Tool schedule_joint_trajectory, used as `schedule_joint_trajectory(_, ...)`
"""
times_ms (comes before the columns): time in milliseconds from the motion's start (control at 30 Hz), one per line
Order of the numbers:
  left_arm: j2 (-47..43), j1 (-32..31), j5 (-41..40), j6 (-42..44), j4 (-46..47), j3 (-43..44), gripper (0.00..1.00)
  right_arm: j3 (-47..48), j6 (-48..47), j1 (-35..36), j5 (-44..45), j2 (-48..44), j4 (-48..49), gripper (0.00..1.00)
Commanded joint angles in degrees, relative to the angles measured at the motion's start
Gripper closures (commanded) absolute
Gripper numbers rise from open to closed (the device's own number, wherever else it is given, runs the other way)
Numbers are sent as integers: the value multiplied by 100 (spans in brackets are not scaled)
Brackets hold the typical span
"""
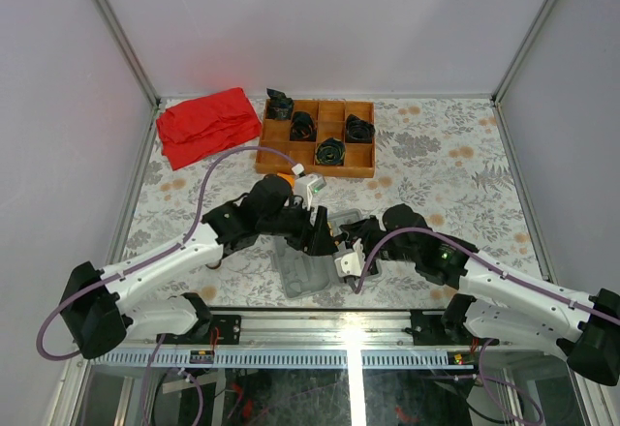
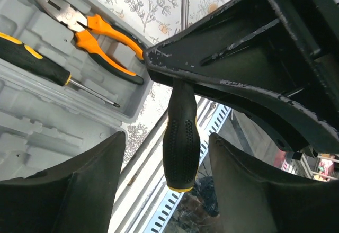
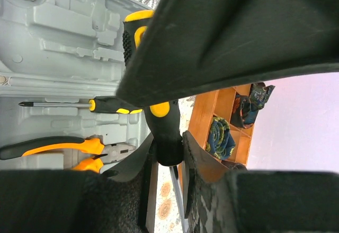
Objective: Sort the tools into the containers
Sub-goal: Pick up the screwdriver from the center of the board.
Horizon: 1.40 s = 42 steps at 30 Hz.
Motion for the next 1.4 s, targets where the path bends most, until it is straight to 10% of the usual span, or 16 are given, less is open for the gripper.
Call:
schedule_joint_trajectory(0, 59, -143, 196, 128, 80, -67, 42, 320, -182, -15, 148, -19, 395, 100)
schedule_joint_trajectory(333, 223, -196, 40, 100, 19, 60, 93, 315, -181, -16, 138, -40, 437, 92)
schedule_joint_trajectory(833, -147, -196, -781, 57, 57, -207, 99, 268, 246, -12, -351, -829, 115, 24)
schedule_joint_trajectory(1200, -1389, -189, -2193, -310, 604, -753, 100, -1364, 4383, -14, -204, -1971, 4068, 20)
schedule_joint_trajectory(1367, -1650, -193, -2410, -405, 702, -854, 100, -1022, 6675, -15, 1482, -1439, 3582, 21)
